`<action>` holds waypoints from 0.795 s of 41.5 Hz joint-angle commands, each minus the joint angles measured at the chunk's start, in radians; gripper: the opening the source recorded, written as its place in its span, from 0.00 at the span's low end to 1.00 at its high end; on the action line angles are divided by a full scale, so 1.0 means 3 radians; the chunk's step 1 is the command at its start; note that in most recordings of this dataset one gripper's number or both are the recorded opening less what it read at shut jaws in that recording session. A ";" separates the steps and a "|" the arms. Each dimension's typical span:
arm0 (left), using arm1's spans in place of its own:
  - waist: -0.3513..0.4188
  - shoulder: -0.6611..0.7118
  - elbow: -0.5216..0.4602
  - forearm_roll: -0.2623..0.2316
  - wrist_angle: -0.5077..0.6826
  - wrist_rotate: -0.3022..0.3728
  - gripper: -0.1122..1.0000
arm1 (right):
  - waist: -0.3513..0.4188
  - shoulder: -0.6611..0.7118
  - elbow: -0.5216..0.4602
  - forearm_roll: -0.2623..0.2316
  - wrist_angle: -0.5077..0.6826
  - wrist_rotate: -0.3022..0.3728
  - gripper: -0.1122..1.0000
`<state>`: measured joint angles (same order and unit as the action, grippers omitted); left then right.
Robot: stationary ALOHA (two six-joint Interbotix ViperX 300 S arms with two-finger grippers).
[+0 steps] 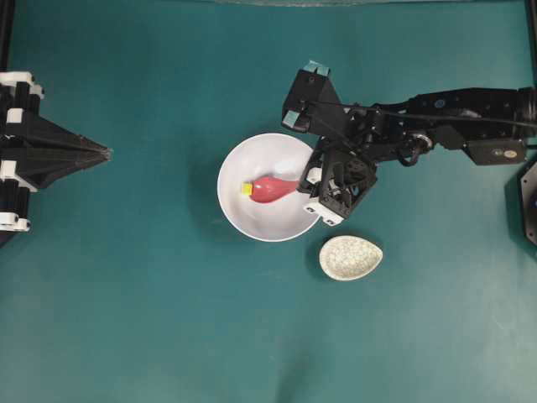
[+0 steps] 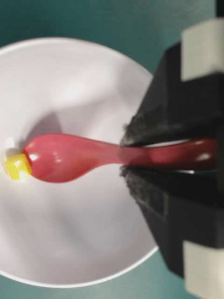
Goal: Scoop the yellow hexagonal prism block from the bowl with a spoon using the right arm.
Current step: 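Lower the spoon into the bowl and push it under the yellow block, then raise the spoon with the yellow block out of the bowl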
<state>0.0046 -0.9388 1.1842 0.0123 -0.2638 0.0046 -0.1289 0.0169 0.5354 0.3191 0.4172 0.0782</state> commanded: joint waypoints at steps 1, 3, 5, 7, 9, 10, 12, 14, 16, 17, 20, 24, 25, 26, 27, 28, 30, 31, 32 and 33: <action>0.0005 0.0031 -0.0026 0.0005 -0.0036 0.0005 0.10 | -0.0010 -0.0046 -0.0066 -0.0005 -0.0102 -0.0005 0.29; 0.0005 0.0031 -0.0026 0.0005 -0.0036 0.0005 0.10 | -0.0010 -0.0046 -0.0066 -0.0005 -0.0148 -0.0005 0.29; 0.0005 0.0031 -0.0026 0.0005 -0.0036 0.0005 0.10 | -0.0010 -0.0046 -0.0066 -0.0005 -0.0189 -0.0005 0.29; 0.0005 0.0031 -0.0026 0.0005 -0.0036 0.0005 0.10 | -0.0010 -0.0046 -0.0066 -0.0005 -0.0225 -0.0005 0.29; 0.0005 0.0031 -0.0026 0.0005 -0.0036 0.0005 0.10 | -0.0010 -0.0046 -0.0066 -0.0005 -0.0256 -0.0005 0.29; 0.0005 0.0031 -0.0026 0.0005 -0.0036 0.0005 0.10 | -0.0010 -0.0046 -0.0066 -0.0005 -0.0276 -0.0005 0.29; 0.0005 0.0031 -0.0026 0.0005 -0.0036 0.0005 0.10 | -0.0010 -0.0046 -0.0066 -0.0005 -0.0297 -0.0005 0.29; 0.0005 0.0031 -0.0026 0.0005 -0.0036 0.0005 0.10 | -0.0005 -0.0046 -0.0072 -0.0005 -0.0307 -0.0005 0.29; 0.0005 0.0031 -0.0026 0.0005 -0.0031 0.0005 0.10 | -0.0005 -0.0046 -0.0082 -0.0005 -0.0307 -0.0005 0.29; 0.0005 0.0031 -0.0026 0.0000 -0.0026 0.0005 0.10 | -0.0010 -0.0046 -0.0082 -0.0005 -0.0307 0.0000 0.29; 0.0005 0.0031 -0.0026 0.0005 -0.0026 0.0005 0.10 | -0.0010 -0.0051 -0.0092 0.0000 -0.0307 0.0000 0.29; 0.0005 0.0031 -0.0026 0.0005 -0.0020 0.0005 0.10 | -0.0010 -0.0051 -0.0118 0.0005 -0.0307 0.0000 0.29; 0.0005 0.0031 -0.0026 0.0005 -0.0020 0.0005 0.10 | -0.0010 -0.0051 -0.0128 0.0005 -0.0302 0.0000 0.29; 0.0005 0.0031 -0.0026 0.0005 -0.0020 0.0005 0.10 | -0.0010 -0.0056 -0.0133 0.0005 -0.0307 0.0000 0.29; 0.0005 0.0031 -0.0026 0.0005 -0.0020 0.0005 0.10 | -0.0005 -0.0061 -0.0138 0.0005 -0.0307 0.0000 0.29; 0.0005 0.0031 -0.0026 0.0005 -0.0020 0.0005 0.10 | -0.0005 -0.0066 -0.0148 0.0005 -0.0307 0.0000 0.29; 0.0005 0.0031 -0.0026 0.0005 -0.0020 0.0005 0.10 | -0.0005 -0.0082 -0.0153 0.0005 -0.0307 0.0000 0.29; 0.0005 0.0031 -0.0026 0.0005 -0.0020 0.0005 0.10 | -0.0005 -0.0087 -0.0159 0.0005 -0.0307 0.0000 0.29; 0.0000 0.0031 -0.0026 0.0005 -0.0015 0.0005 0.10 | -0.0010 -0.0097 -0.0159 0.0005 -0.0302 0.0000 0.29; 0.0005 0.0031 -0.0026 0.0005 -0.0015 0.0005 0.10 | -0.0005 -0.0102 -0.0159 0.0010 -0.0307 0.0000 0.29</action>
<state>0.0046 -0.9388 1.1842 0.0107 -0.2638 0.0046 -0.1304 0.0169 0.5123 0.3206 0.3344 0.0782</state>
